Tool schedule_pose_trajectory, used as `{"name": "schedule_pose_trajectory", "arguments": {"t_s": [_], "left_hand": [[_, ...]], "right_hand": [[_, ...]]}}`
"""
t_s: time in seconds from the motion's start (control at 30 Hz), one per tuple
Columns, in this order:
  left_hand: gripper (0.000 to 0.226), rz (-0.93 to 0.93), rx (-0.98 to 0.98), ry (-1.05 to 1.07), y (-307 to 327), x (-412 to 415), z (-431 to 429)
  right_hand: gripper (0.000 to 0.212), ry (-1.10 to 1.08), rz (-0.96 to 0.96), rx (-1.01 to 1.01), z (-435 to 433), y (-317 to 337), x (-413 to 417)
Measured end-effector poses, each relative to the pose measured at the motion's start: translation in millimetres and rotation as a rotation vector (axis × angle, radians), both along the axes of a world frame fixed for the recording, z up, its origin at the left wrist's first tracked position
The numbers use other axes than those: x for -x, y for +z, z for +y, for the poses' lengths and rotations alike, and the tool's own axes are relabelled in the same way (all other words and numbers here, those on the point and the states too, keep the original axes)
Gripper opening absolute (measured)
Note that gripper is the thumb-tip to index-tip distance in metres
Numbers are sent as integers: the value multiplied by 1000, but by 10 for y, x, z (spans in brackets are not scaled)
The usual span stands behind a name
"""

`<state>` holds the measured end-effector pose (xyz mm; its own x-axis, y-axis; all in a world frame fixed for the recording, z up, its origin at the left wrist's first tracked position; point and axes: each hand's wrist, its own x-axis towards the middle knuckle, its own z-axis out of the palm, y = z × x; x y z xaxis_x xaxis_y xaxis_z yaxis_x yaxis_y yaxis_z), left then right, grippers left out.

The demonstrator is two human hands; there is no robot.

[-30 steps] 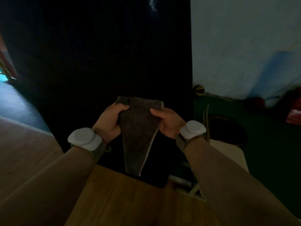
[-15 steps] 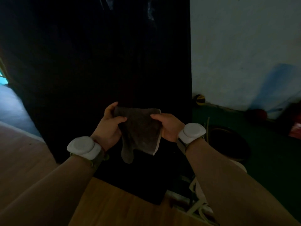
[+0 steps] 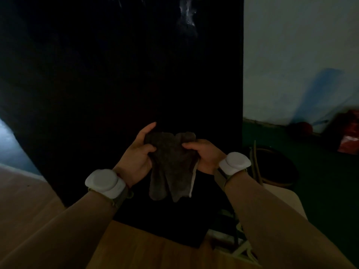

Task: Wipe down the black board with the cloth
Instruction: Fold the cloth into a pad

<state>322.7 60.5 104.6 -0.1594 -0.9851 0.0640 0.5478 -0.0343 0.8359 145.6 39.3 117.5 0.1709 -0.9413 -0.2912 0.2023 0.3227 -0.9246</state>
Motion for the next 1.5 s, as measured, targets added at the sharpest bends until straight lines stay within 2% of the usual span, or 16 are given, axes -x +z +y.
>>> {"name": "schedule_pose_trajectory", "arguments": {"t_s": [0.13,0.2,0.33,0.4,0.5,0.57,0.63,0.7,0.8,0.97,1.03,1.17,1.23,1.3,1.4,1.5], "left_hand": [[63,-109,10,-22,6,-254,-99],[62,-265,77,-46,16,-413,-108],[74,-1189,440,12,74,-720,-146],[49,-1343,537,196,93,-806,-159],[20,-1300,545,302,58,-848,-209],[11,-1058,332,143,34,-820,-219],[18,-759,98,-30,22,-760,-224],[22,-624,-25,-85,17,-704,-246],[20,-478,-176,-100,28,-588,-250],[27,-203,-294,-164,17,-441,-205],[27,-126,-307,-177,25,-397,-191],[38,-155,-327,-260,-22,-436,-207],[49,-228,-333,-299,-70,-459,-235],[76,-317,-352,-298,-101,-446,-249],[114,-482,-300,-363,-125,-406,-217],[112,-720,-165,-484,-174,-368,-179]], "right_hand": [[34,-51,18,72,10,42,-179],[37,-90,7,91,31,46,-299],[30,-142,-69,86,54,49,-393],[23,-109,-65,98,80,55,-390],[22,-122,-45,102,99,18,-365],[25,-156,-23,70,106,7,-325],[18,-165,40,54,122,22,-276],[10,-173,209,95,152,40,-212],[14,-244,400,163,187,78,-126],[20,-43,141,53,259,69,-38],[13,51,111,54,290,30,-2],[14,17,163,126,261,-11,49],[20,-54,316,145,223,-19,71],[45,-116,532,173,187,-52,78],[52,-177,673,227,164,-114,71],[46,-226,670,227,161,-138,80]]}}
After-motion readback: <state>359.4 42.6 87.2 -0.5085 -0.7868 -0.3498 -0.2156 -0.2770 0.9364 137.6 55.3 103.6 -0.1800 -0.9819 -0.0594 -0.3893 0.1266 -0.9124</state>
